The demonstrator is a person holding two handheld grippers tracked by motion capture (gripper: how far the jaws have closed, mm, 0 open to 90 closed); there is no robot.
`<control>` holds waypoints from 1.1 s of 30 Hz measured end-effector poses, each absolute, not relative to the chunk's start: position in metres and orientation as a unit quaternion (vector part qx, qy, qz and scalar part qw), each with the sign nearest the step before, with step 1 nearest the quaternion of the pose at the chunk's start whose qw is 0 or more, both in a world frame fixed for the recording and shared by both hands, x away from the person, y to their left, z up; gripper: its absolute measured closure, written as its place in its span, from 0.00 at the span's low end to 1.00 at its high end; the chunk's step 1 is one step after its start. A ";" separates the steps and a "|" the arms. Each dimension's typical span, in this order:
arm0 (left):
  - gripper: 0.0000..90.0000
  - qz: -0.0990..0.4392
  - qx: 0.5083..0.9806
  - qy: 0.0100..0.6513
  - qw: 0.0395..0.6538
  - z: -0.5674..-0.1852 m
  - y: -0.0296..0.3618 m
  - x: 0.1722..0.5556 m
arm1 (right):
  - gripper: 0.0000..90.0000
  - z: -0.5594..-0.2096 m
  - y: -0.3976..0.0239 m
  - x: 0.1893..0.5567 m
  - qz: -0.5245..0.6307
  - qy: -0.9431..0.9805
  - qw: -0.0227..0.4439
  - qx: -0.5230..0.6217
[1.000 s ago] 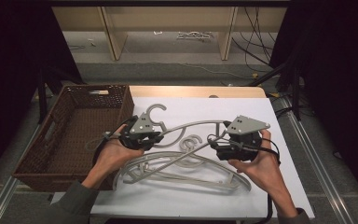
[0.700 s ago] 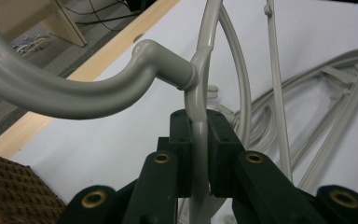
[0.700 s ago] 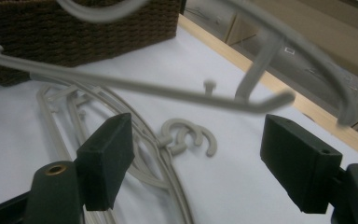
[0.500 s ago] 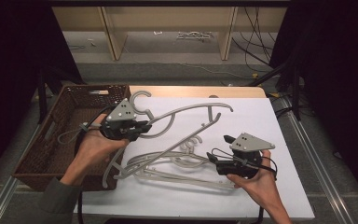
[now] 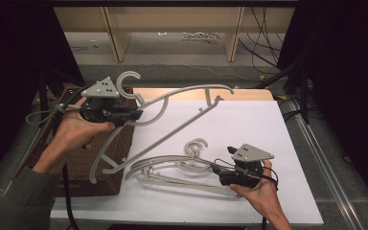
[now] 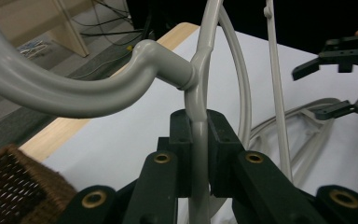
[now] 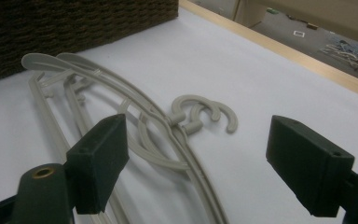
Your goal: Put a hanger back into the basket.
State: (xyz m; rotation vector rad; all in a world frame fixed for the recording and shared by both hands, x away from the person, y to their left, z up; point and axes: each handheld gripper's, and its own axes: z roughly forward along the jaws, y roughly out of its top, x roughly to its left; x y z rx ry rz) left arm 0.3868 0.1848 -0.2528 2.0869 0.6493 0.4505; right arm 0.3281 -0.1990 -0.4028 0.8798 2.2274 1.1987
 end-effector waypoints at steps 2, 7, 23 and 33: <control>0.91 0.189 0.836 0.273 0.436 -0.252 0.194 0.391 | 0.24 -0.404 -0.199 0.328 0.435 0.809 0.229 0.321; 0.91 0.197 0.830 0.295 0.430 -0.252 0.212 0.401 | 0.24 -0.406 -0.200 0.328 0.432 0.812 0.227 0.320; 0.91 0.268 0.800 0.376 0.383 -0.278 0.289 0.434 | 0.25 -0.412 -0.205 0.329 0.421 0.814 0.228 0.327; 0.91 0.296 0.795 0.400 0.347 -0.308 0.335 0.439 | 0.25 -0.414 -0.205 0.330 0.421 0.815 0.229 0.327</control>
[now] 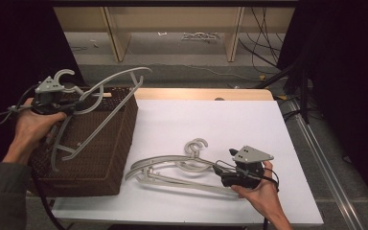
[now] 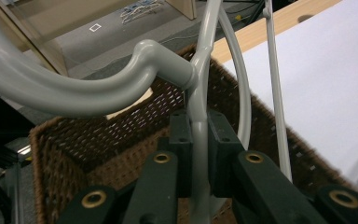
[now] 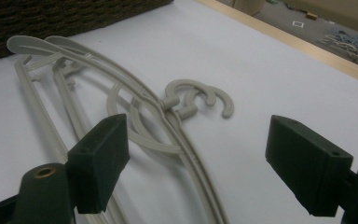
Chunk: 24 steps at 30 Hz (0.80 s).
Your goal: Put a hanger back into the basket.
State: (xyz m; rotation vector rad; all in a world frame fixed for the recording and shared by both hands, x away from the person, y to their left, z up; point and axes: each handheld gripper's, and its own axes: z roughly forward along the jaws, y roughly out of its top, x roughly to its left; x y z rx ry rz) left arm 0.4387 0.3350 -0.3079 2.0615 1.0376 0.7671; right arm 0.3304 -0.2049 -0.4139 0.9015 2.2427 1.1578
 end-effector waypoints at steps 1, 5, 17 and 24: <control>0.91 0.297 0.791 0.409 0.344 -0.314 0.344 0.437 | 0.25 -0.415 -0.205 0.331 0.422 0.813 0.229 0.329; 0.91 0.299 0.784 0.414 0.352 -0.324 0.358 0.434 | 0.24 -0.415 -0.205 0.331 0.418 0.815 0.228 0.330; 0.91 0.305 0.792 0.427 0.312 -0.357 0.398 0.428 | 0.24 -0.417 -0.207 0.333 0.414 0.816 0.225 0.335; 0.91 0.293 0.797 0.436 0.298 -0.371 0.404 0.428 | 0.24 -0.418 -0.207 0.334 0.413 0.816 0.225 0.336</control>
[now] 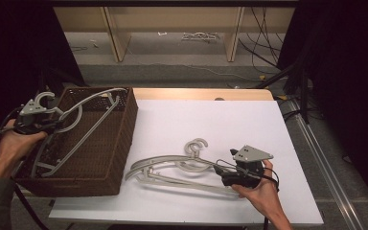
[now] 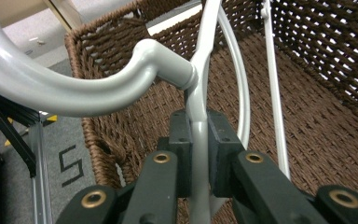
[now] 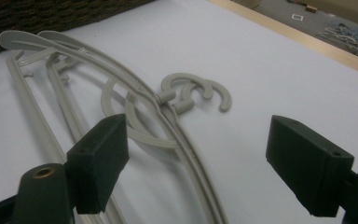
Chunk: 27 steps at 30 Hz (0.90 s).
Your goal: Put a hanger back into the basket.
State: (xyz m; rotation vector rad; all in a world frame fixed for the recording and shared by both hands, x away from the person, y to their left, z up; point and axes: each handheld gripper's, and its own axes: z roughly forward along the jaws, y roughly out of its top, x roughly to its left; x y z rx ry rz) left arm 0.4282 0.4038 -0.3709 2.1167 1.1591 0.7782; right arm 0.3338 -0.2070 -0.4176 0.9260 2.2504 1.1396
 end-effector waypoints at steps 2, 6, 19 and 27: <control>0.91 0.291 0.801 0.436 0.289 -0.373 0.400 0.431 | 0.24 -0.418 -0.207 0.334 0.413 0.816 0.224 0.337; 0.91 0.284 0.808 0.438 0.274 -0.383 0.393 0.440 | 0.24 -0.418 -0.207 0.334 0.412 0.817 0.223 0.336; 0.81 0.268 0.826 0.457 0.194 -0.414 0.381 0.457 | 0.25 -0.418 -0.209 0.335 0.411 0.818 0.221 0.336; 0.62 0.292 0.774 0.503 0.251 -0.389 0.385 0.440 | 0.25 -0.418 -0.209 0.335 0.411 0.818 0.221 0.337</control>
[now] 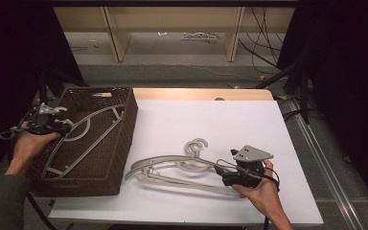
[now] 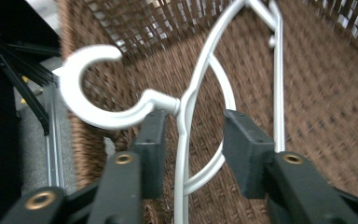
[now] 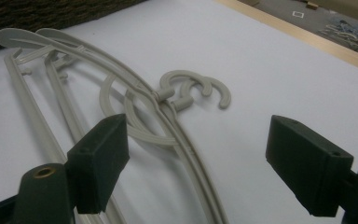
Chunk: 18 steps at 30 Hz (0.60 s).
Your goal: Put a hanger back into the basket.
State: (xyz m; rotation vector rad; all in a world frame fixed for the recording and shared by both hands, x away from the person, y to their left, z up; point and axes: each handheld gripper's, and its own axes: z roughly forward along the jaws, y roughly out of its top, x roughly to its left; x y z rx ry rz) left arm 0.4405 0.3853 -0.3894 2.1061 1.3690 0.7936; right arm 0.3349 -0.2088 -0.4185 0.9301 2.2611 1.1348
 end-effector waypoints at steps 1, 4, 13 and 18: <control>0.58 0.297 0.762 0.511 0.265 -0.381 0.381 0.435 | 0.25 -0.418 -0.208 0.335 0.411 0.818 0.222 0.336; 0.48 0.306 0.745 0.512 0.298 -0.368 0.371 0.424 | 0.25 -0.419 -0.208 0.335 0.411 0.818 0.222 0.337; 0.29 0.291 0.716 0.499 0.392 -0.351 0.333 0.391 | 0.24 -0.419 -0.208 0.335 0.416 0.815 0.224 0.335; 0.24 0.279 0.708 0.472 0.446 -0.350 0.306 0.374 | 0.24 -0.418 -0.207 0.334 0.418 0.814 0.225 0.336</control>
